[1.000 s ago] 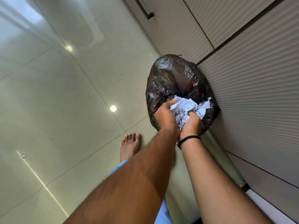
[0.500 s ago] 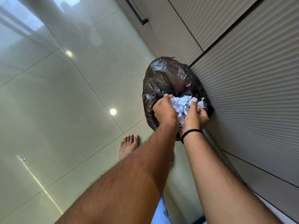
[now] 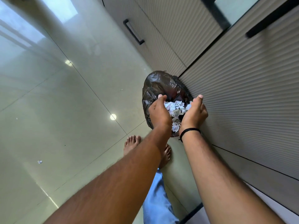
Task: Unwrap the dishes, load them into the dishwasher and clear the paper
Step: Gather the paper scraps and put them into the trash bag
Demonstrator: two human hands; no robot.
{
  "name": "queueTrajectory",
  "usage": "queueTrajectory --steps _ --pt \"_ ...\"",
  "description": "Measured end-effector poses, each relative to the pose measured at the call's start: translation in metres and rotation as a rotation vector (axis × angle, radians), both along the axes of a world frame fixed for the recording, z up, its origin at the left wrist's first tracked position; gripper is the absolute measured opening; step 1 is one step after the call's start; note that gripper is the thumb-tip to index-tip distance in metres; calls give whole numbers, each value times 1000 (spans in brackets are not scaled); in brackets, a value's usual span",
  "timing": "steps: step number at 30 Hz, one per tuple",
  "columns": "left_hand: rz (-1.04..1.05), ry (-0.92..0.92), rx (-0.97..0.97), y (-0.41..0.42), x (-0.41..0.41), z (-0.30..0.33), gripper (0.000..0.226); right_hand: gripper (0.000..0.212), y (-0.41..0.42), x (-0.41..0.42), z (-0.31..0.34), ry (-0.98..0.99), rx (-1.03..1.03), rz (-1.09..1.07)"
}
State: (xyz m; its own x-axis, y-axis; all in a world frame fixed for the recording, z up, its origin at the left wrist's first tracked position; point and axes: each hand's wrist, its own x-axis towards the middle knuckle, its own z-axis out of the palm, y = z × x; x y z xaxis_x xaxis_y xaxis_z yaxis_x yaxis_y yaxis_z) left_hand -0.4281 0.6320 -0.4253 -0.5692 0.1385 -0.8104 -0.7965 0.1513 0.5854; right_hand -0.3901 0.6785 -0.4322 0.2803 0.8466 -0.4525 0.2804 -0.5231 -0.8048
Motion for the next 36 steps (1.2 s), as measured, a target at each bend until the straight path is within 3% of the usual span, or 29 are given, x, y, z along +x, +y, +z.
queueTrajectory --steps 4,9,14,17,23,29,32,36 --pt "80 -117 164 -6 -11 88 27 51 -6 -11 79 131 -27 50" --pt "-58 -206 396 -27 -9 242 39 37 -24 -17 242 308 67 190" --pt "-146 -225 611 -19 -1 367 42 35 -18 10 388 517 167 22" --pt "-356 -144 689 -1 21 419 46 36 -5 43 445 558 255 2" --pt "-721 -127 816 53 98 489 50 38 36 142 507 563 445 -171" --pt "-1163 -186 859 87 194 512 55 27 57 262 507 454 546 -343" --pt "-1365 51 728 109 256 501 39 29 71 332 496 456 570 -456" --pt "-1715 669 606 137 326 461 17 40 90 417 487 451 592 -573"
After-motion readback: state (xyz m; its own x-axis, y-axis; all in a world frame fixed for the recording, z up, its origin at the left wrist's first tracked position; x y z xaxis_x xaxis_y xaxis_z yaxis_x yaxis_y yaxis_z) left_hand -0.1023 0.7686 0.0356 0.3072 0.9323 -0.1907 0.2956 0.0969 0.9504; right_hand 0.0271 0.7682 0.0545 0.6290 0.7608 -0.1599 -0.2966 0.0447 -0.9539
